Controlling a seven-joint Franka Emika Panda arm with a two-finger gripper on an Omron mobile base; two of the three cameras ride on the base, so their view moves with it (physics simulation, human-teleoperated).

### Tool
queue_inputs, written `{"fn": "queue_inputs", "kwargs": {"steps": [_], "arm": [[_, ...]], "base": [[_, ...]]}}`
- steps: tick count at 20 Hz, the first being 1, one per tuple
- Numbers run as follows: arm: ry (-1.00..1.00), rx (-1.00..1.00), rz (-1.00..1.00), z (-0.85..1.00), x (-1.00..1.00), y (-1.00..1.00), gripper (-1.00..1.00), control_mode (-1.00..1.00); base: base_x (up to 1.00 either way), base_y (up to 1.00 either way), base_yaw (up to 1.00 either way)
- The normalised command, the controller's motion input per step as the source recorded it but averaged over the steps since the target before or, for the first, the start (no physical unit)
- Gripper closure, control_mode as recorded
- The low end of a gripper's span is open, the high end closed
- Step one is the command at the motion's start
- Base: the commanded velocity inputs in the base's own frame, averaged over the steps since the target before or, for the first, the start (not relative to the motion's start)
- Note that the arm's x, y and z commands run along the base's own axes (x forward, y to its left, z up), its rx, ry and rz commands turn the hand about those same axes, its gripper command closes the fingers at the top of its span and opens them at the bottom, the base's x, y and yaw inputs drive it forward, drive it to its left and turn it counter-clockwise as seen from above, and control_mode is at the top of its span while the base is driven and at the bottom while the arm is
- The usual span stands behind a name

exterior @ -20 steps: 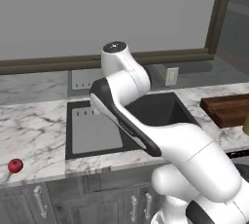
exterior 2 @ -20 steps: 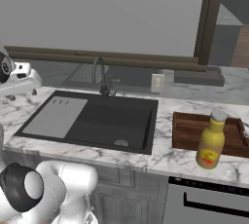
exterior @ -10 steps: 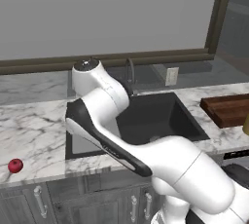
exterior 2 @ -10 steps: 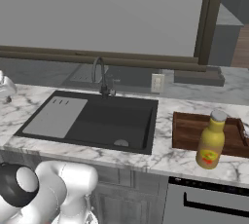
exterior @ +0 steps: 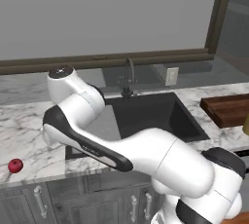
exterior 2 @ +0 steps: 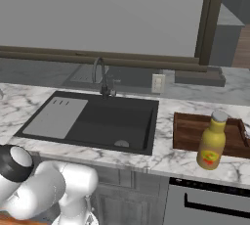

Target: Pick up all produce items and place them in the sink. Turn on the sink faucet to wash them. Then turn the sink off and put them in the tray.

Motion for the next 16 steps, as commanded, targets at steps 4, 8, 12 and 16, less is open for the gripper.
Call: {"fn": "queue_inputs", "kwargs": {"steps": [4, 8, 12, 16], "arm": [[0.05, 0.00, 0.04, -0.36, 0.00, 0.58, -1.00, -1.00], [0.02, 0.00, 0.05, -0.35, 0.00, 0.53, -1.00, -1.00], [0.00, 0.00, 0.04, -0.34, 0.03, 0.49, -1.00, -1.00], [-0.07, 0.00, 0.06, -0.34, 0.03, 0.35, -1.00, -1.00]], "base": [[0.00, 0.00, 0.00], [0.00, 0.00, 0.00], [0.00, 0.00, 0.00], [0.00, 0.00, 0.00]]}}
